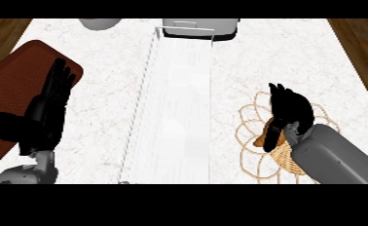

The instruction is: Pick the croissant from the placemat and place it in the tiered shelf

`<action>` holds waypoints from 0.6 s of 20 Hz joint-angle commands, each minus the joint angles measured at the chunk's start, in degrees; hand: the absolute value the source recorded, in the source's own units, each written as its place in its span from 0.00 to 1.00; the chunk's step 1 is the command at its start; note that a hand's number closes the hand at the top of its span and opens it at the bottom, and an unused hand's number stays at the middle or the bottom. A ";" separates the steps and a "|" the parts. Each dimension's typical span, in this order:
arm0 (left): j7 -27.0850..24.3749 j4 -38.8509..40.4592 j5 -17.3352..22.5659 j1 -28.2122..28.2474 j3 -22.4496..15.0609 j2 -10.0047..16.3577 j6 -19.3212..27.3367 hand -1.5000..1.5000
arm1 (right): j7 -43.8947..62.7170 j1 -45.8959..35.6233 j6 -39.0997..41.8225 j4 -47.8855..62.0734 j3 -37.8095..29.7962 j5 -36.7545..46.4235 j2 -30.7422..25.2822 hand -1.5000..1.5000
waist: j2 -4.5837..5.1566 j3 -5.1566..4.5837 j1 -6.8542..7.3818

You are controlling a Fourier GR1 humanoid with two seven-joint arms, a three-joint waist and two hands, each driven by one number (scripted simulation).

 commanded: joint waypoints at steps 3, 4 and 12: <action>2.45 -1.69 1.10 -0.45 2.87 1.66 -2.32 0.50 | 7.55 1.03 2.60 1.01 -2.39 3.57 3.98 0.00 | 0.06 -0.09 0.21; -1.43 3.25 3.05 -0.58 4.79 1.46 -5.14 0.50 | 4.21 4.50 1.91 -1.25 -2.61 4.88 1.73 0.00 | 0.09 -0.10 -0.15; 1.48 -3.11 -1.20 2.42 2.39 -1.42 -3.60 0.50 | -4.92 5.63 1.23 8.27 -7.65 11.38 6.78 0.00 | 0.14 -0.07 0.33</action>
